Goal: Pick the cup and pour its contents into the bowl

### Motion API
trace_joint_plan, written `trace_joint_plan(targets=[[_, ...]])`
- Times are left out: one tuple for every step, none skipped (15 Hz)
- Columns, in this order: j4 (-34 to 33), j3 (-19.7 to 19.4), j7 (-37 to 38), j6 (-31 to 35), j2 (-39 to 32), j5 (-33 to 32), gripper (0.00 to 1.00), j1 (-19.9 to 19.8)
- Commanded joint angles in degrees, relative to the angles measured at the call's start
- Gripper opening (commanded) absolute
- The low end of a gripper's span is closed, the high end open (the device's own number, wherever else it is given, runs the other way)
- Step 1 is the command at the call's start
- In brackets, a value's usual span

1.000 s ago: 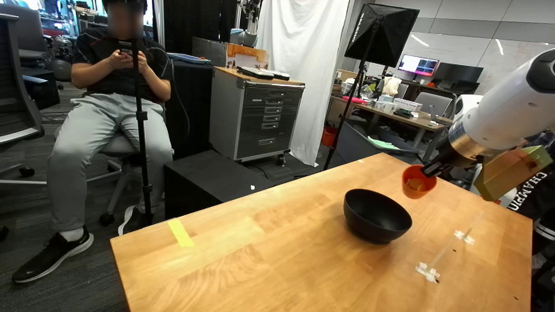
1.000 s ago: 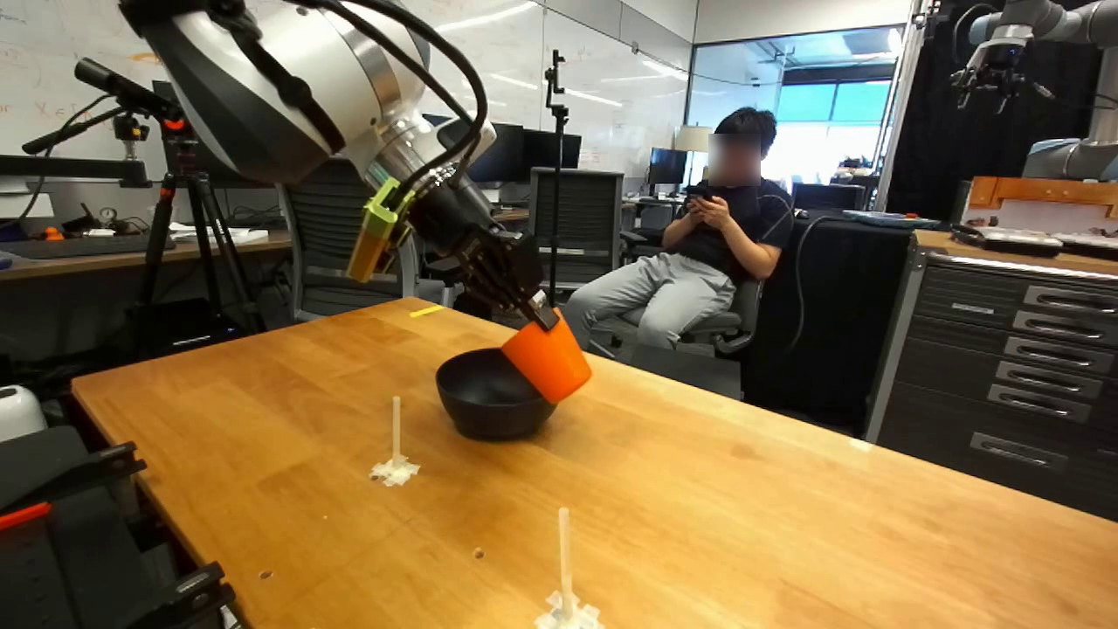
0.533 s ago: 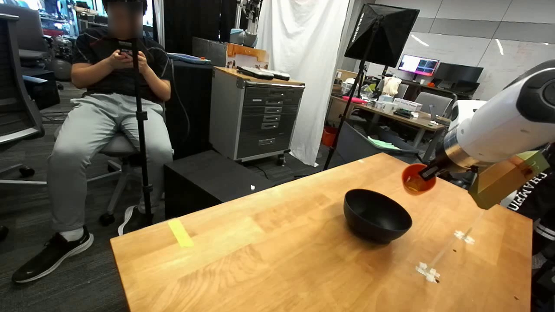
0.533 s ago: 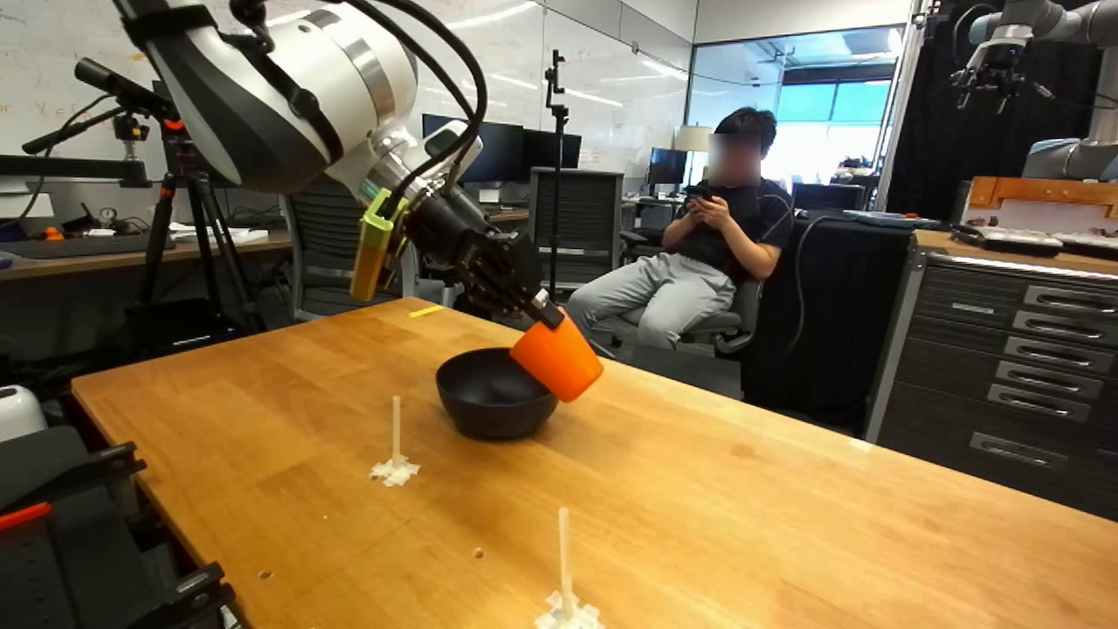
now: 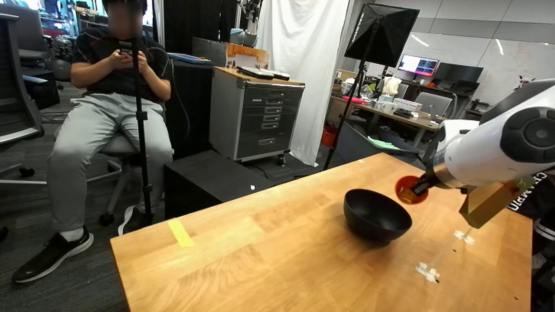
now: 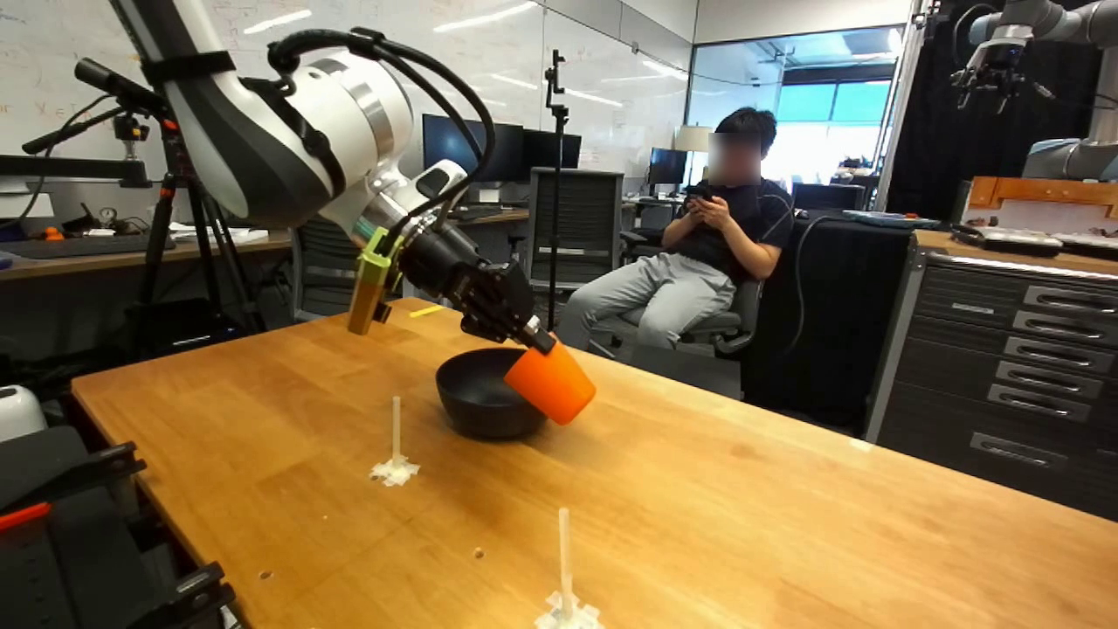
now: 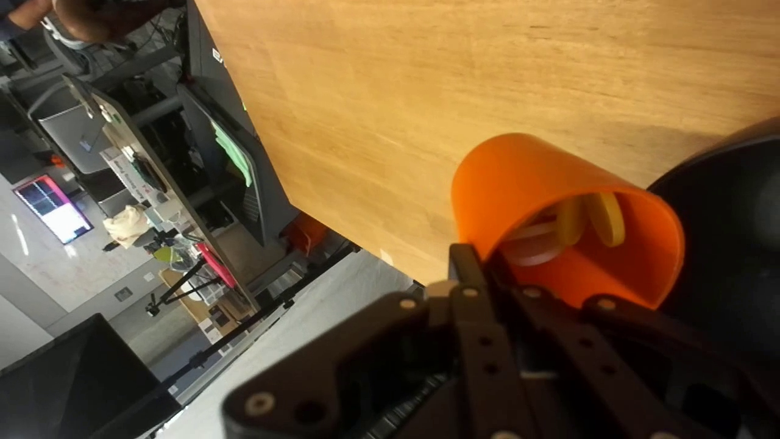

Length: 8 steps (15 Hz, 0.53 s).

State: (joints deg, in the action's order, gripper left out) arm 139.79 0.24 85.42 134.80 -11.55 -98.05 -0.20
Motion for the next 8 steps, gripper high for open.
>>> trace_joint_plan(targets=[[-1.89,1.57,2.58,-4.48,-2.32,-3.0,0.01,1.1],[-2.12,1.83,2.59,-5.27,-2.71,-3.31,0.01,1.24],[-2.34,2.07,2.75,-6.43,-3.11,-3.85,0.01,1.44],[-2.54,2.28,2.98,-7.5,-3.48,-4.37,0.01,1.59],[-2.71,2.45,3.07,-8.85,-3.79,-4.57,0.01,1.82],[-2.85,2.65,3.11,-10.06,-4.03,-4.95,0.01,2.05],[-3.02,2.84,3.26,-11.27,-4.31,-5.66,0.01,2.3],[-3.18,3.06,3.57,-12.49,-4.6,-6.55,0.01,2.53]])
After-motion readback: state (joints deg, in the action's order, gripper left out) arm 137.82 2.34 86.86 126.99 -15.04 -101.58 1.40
